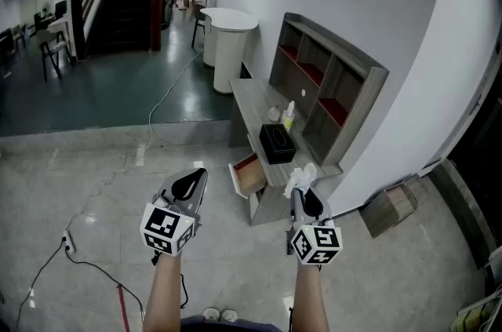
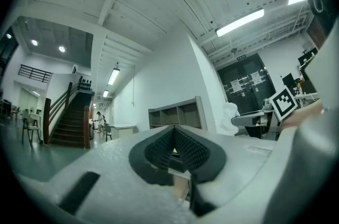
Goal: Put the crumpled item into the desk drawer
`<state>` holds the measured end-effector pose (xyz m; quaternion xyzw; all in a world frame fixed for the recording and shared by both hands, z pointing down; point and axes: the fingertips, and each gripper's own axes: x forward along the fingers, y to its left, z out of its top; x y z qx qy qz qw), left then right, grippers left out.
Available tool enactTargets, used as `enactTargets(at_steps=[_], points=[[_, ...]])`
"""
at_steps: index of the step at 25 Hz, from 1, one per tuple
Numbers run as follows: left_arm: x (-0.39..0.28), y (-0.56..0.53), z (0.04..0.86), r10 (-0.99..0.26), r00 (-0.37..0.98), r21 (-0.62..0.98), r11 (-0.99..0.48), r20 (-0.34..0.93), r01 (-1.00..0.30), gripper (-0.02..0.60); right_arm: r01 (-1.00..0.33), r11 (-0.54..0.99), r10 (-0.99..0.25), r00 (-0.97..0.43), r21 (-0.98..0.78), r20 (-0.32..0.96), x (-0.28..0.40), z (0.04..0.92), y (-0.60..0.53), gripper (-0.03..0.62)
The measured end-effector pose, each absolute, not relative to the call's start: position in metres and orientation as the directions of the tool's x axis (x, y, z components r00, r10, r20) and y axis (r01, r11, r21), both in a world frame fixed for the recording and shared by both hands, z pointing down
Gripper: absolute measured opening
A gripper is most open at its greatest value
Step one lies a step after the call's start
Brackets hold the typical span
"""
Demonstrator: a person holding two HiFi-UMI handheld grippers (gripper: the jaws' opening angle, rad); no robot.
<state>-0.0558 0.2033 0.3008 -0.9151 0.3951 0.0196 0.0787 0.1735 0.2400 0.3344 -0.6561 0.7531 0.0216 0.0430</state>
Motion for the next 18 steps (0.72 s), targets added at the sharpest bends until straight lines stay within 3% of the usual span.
enactTargets(at_steps=[18], points=[[-0.047, 0.196, 0.305, -0.74, 0.668, -0.13, -0.657, -0.079, -0.742, 0.0, -0.982, 0.173, -0.98, -0.165, -0.074, -0.109, 0.185, 0.339, 0.229, 0.091]])
